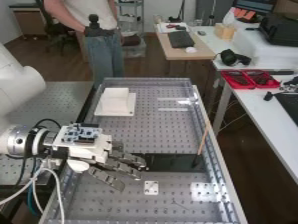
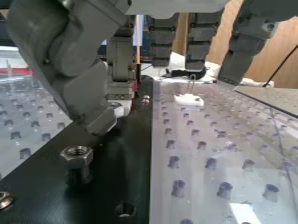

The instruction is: Grab the larger nut and place it in the white container

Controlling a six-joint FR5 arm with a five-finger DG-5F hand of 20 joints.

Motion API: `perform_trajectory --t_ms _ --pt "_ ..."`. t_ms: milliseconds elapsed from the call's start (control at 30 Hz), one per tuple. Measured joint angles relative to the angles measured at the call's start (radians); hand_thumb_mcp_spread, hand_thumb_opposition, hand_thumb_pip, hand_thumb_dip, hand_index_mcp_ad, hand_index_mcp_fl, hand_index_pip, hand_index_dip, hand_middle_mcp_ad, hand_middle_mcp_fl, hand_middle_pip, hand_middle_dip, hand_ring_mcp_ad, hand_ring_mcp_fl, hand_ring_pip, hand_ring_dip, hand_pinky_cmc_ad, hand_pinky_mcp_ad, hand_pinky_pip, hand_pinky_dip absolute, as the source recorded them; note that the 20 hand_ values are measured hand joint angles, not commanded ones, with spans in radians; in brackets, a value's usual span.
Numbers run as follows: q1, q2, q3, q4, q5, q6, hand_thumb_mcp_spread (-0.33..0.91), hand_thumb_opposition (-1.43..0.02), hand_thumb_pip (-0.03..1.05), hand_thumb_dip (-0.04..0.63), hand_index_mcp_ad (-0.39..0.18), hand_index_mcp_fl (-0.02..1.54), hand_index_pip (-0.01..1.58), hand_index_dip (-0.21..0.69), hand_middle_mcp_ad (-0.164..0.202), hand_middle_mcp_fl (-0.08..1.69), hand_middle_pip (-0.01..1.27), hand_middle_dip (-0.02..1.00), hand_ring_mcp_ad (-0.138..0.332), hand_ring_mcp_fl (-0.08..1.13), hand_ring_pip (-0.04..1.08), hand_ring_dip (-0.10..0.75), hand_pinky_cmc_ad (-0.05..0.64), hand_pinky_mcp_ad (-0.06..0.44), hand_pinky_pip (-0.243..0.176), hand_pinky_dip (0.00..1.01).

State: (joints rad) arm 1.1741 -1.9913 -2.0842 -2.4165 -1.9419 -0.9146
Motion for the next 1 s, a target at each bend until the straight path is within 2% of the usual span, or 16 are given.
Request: perform_trajectory --t_ms 267,533,667,900,1000 --pt "-0.002 -0.006 -0.003 0.02 -0.005 0.015 0.31 -0.88 0.87 0.206 -0.162 0.0 1.57 0.016 0.061 0.01 0.13 0.15 0.145 0.0 0.22 0.12 0.349 0.309 -0.101 0.7" --pt "-0.007 -0.01 0.001 0.027 -0.012 0.017 0.33 -0.88 0.86 0.206 -0.152 0.11 1.56 -0.003 0.061 0.01 0.13 0.15 0.145 0.0 0.22 0.124 0.351 0.314 -0.101 0.7" --pt "-0.008 -0.012 0.003 0.029 -0.015 0.02 0.34 -0.88 0.84 0.206 -0.152 0.15 1.54 -0.005 0.061 0.01 0.13 0.15 0.147 0.0 0.22 0.12 0.347 0.291 -0.105 0.68" --pt "-0.01 -0.011 0.007 0.032 -0.017 0.029 0.34 -0.88 0.82 0.202 -0.152 0.23 1.52 -0.075 0.059 0.01 0.13 0.15 0.129 0.0 0.21 0.124 0.337 0.291 -0.101 0.67" --pt "-0.01 -0.01 0.008 0.034 -0.017 0.031 0.34 -0.89 0.8 0.202 -0.15 0.27 1.52 -0.073 0.063 0.01 0.13 0.15 0.129 0.0 0.21 0.124 0.337 0.291 -0.101 0.65"
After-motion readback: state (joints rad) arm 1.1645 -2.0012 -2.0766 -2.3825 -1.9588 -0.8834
